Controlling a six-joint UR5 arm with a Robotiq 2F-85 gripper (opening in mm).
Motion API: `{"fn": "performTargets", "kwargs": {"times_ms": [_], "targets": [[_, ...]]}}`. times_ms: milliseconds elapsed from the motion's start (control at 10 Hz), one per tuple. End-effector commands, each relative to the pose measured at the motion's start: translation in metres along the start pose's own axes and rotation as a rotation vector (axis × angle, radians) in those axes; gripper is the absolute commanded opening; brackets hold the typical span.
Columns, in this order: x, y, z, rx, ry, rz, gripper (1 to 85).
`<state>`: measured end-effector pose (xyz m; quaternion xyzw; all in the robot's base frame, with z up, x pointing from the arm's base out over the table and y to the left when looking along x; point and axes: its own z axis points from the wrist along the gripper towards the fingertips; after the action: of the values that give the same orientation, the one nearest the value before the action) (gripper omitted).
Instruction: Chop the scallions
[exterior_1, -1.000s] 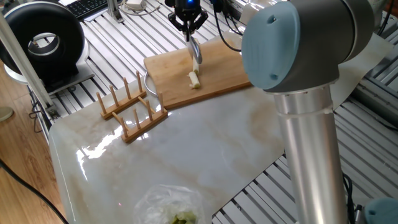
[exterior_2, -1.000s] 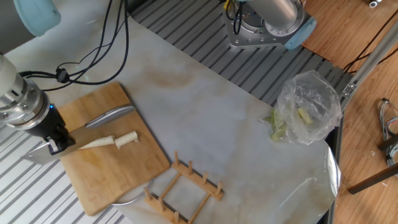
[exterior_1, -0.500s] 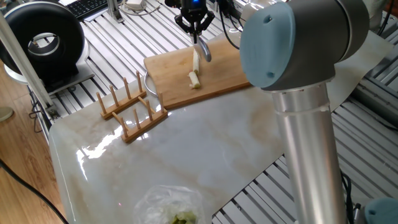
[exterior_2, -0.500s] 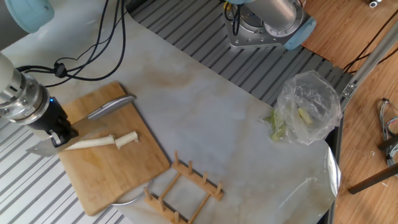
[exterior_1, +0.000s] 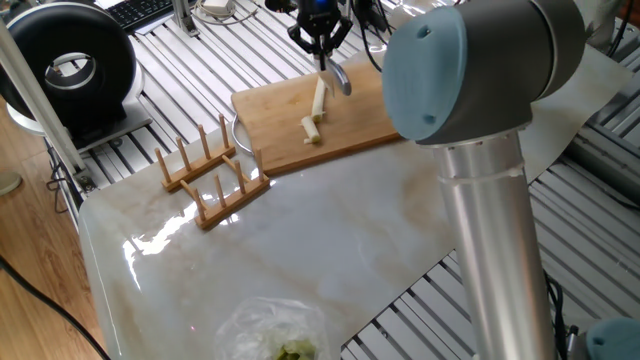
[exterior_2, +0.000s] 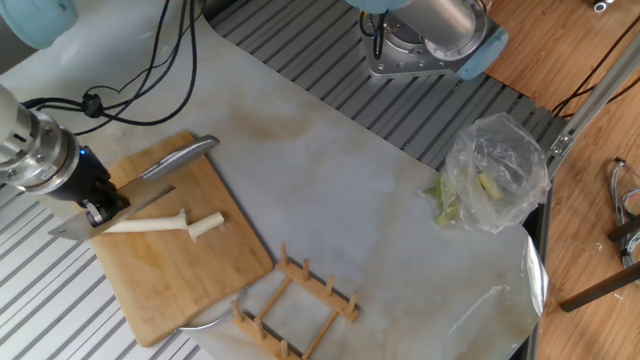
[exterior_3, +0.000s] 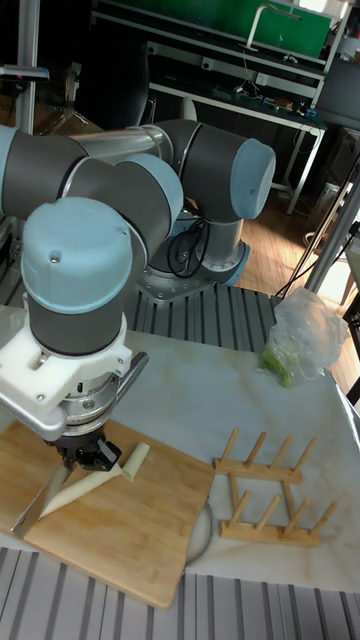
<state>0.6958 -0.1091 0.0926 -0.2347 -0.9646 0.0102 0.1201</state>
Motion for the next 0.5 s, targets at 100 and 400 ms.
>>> {"fn": "performTargets", "kwargs": {"times_ms": [100, 400], "targets": [[-0.009, 0.012, -0.008, -0.050, -0.044, -0.052, 1.3], [-0.028, 0.018, -0.029, -0.025, -0.186, -0.476, 1.3]]}}
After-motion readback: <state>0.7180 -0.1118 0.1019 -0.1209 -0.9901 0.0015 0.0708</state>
